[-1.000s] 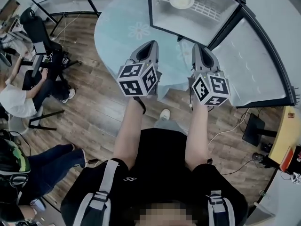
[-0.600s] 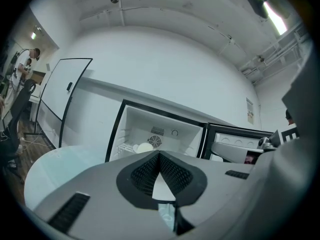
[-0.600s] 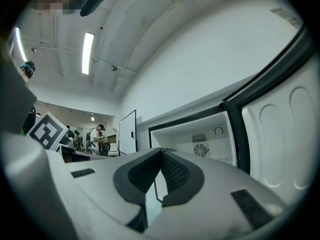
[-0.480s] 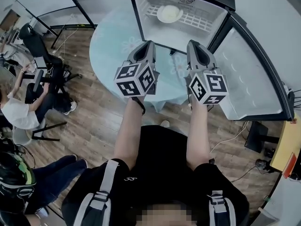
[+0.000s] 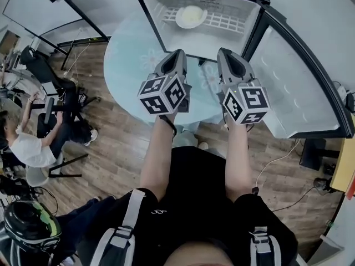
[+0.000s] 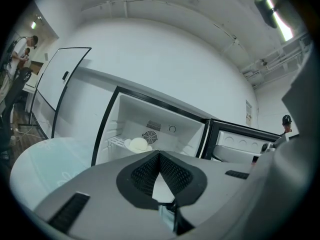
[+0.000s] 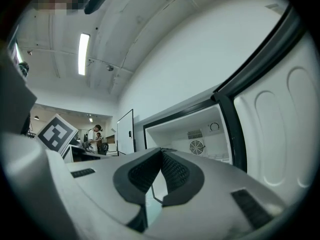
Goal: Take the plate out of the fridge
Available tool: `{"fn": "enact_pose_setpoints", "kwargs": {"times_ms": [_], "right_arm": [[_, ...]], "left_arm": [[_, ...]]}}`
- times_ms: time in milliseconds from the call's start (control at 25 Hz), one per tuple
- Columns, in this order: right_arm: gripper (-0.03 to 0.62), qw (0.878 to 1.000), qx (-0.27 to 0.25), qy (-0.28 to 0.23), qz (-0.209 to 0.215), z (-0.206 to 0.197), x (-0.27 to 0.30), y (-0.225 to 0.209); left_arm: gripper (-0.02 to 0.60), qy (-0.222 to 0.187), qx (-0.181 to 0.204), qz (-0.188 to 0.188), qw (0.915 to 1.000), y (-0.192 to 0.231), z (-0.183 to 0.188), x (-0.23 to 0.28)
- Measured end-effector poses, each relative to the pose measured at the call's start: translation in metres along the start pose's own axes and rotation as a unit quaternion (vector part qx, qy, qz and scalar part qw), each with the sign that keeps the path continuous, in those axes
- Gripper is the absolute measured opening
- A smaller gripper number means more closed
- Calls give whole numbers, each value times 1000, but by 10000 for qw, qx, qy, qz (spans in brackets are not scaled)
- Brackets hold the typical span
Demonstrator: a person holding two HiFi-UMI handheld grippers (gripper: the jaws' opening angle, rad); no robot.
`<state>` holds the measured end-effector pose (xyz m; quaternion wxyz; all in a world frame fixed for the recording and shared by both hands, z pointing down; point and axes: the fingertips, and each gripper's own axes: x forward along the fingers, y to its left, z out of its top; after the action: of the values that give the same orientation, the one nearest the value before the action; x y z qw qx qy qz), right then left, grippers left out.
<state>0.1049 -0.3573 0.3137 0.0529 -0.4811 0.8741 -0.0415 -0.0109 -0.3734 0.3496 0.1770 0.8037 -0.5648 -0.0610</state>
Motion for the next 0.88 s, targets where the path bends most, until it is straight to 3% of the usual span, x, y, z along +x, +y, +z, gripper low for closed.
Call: {"fn": "enact_pose_setpoints", "kwargs": {"times_ms": [240, 600, 680, 880], "right_arm": [[2, 10000, 6, 39, 30, -2, 16, -3], [3, 9996, 291, 28, -60, -13, 66, -1], [69, 9984, 528, 99, -158, -19, 77, -6], [75, 9956, 835, 262, -337, -36, 98, -13]], "left_arm": [[11, -76, -37, -97, 9999, 4, 9, 14], [11, -32, -274, -120, 9995, 47, 17, 32], [12, -69, -374, -104, 9992, 58, 20, 37], [14, -118, -586, -272, 9978, 74, 28, 54]]}}
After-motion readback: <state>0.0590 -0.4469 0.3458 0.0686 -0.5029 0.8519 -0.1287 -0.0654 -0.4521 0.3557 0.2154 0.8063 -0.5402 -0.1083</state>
